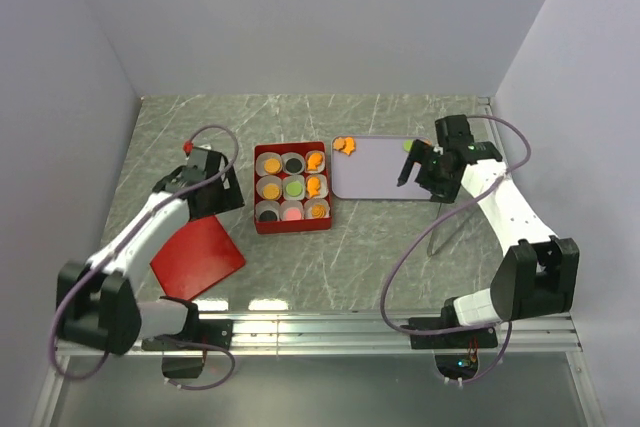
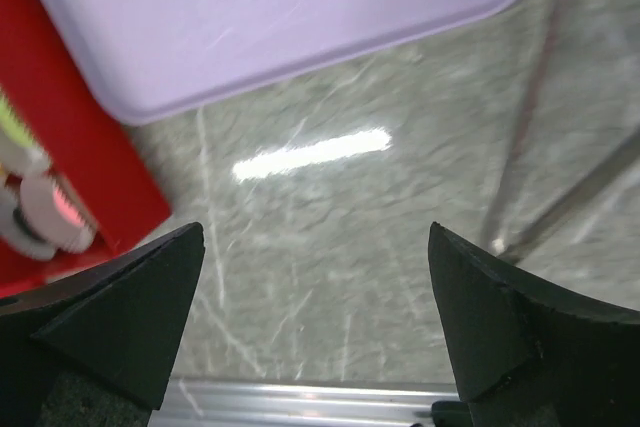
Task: Pack the cookies
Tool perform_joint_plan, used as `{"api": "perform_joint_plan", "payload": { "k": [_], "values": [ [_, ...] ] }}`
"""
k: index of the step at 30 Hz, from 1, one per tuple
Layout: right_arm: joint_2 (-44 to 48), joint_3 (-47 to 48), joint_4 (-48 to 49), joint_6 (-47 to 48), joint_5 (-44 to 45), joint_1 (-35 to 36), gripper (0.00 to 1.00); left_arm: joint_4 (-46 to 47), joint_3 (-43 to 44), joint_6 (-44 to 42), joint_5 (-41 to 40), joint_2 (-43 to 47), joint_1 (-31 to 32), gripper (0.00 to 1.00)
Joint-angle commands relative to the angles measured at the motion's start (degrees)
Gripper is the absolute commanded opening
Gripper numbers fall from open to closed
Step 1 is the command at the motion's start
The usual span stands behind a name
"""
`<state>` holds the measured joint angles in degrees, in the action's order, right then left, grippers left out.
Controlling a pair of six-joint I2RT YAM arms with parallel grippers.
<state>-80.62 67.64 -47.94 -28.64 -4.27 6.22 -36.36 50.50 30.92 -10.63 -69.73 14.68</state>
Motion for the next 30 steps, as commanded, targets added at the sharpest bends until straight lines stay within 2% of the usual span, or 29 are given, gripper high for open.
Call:
{"api": "perform_joint_plan", "payload": {
  "k": [1,7,13,15,16,17,22,24,27,28,30],
  "values": [
    [0.1,1.9,0.4,-2.2,-4.8,2.7,0.99,-5.5,2.9,3.7,-4.0,-6.9,0.1,0.91],
    [1.5,2.7,-0.7,-4.0,-4.0,4.2,0.98,-4.3,3.4,5.0,-3.8,-13.4,-0.5,0.89],
    [6.3,3.5,-3.9,-8.7,-0.6,5.9,0.93,2.4,-1.4,3.0,-1.2,-15.5,-1.9,0.77],
    [6.6,5.4,-6.0,-9.2,0.8,6.7,0.91,5.3,-3.7,2.7,0.2,-15.9,-3.1,0.7],
    [6.7,6.2,-6.8,-9.4,1.4,7.0,0.91,5.3,-4.0,2.7,0.5,-16.7,-3.2,0.57],
    [6.9,6.9,-8.6,-9.5,2.2,7.0,0.9,5.5,-3.4,2.7,0.9,-17.4,-3.4,0.52],
    [8.0,9.2,-9.5,-7.8,2.3,7.0,0.89,6.2,-3.0,4.3,-0.3,-21.7,-3.5,0.36],
    [7.4,10.2,-10.3,-7.0,1.9,7.1,0.89,5.6,-2.6,5.3,-0.6,-22.7,-3.7,0.33],
    [8.1,8.9,-8.1,-5.6,0.5,7.1,0.88,5.9,-2.4,5.6,-1.1,-23.7,-3.7,0.13],
    [8.5,8.1,-7.1,-5.3,0.1,7.0,0.88,5.9,-2.5,5.7,-1.8,-23.7,-3.7,0.01],
    [9.4,6.0,-4.4,-5.3,-0.9,7.0,0.88,5.9,-2.6,6.2,-2.5,-23.4,-3.7,0.0]
  ]
}}
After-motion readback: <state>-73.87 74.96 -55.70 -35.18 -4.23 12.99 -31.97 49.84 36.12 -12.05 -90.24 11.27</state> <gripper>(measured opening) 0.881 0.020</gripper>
